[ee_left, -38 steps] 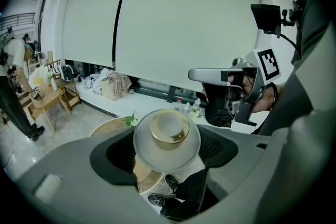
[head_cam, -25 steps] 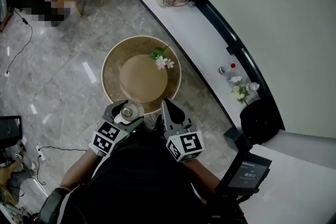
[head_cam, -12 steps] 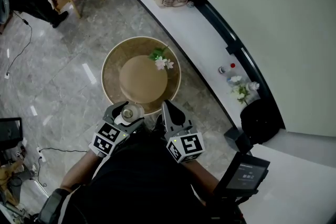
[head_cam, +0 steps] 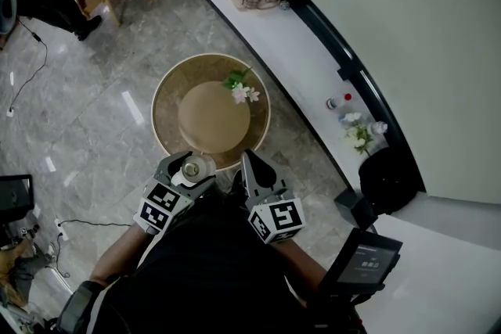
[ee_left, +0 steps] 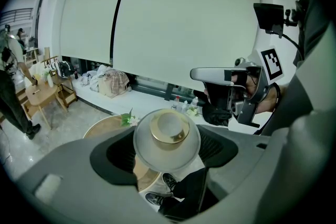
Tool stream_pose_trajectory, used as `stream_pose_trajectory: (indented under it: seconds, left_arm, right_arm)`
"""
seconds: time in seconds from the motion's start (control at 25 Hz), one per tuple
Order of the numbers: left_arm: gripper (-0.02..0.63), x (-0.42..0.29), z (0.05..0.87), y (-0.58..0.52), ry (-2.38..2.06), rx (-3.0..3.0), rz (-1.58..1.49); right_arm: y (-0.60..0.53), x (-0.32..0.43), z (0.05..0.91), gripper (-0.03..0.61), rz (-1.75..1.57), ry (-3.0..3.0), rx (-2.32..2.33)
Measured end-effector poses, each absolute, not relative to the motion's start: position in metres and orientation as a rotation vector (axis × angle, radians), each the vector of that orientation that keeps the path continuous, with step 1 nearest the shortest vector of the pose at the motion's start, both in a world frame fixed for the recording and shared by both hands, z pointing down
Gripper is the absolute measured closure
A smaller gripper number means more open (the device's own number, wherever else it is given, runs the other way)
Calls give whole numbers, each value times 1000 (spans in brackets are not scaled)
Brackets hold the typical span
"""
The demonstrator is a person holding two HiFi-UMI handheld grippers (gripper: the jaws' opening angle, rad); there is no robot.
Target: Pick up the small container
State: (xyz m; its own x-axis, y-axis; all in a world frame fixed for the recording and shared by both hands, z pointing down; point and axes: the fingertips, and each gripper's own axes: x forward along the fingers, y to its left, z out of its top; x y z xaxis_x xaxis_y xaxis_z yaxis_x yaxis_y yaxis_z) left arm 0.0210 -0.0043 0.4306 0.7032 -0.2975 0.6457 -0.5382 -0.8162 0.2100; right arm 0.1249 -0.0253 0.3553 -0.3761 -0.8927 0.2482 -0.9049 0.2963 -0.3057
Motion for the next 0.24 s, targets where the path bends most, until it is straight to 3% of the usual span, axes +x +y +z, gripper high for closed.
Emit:
stream_pose_trajectory:
  seconds: [0.24]
  left_arm:
    - [275, 22, 429, -6, -651, 2527, 862]
  right_arm:
    - [-26, 125, 353, 581, 625, -2505, 1739]
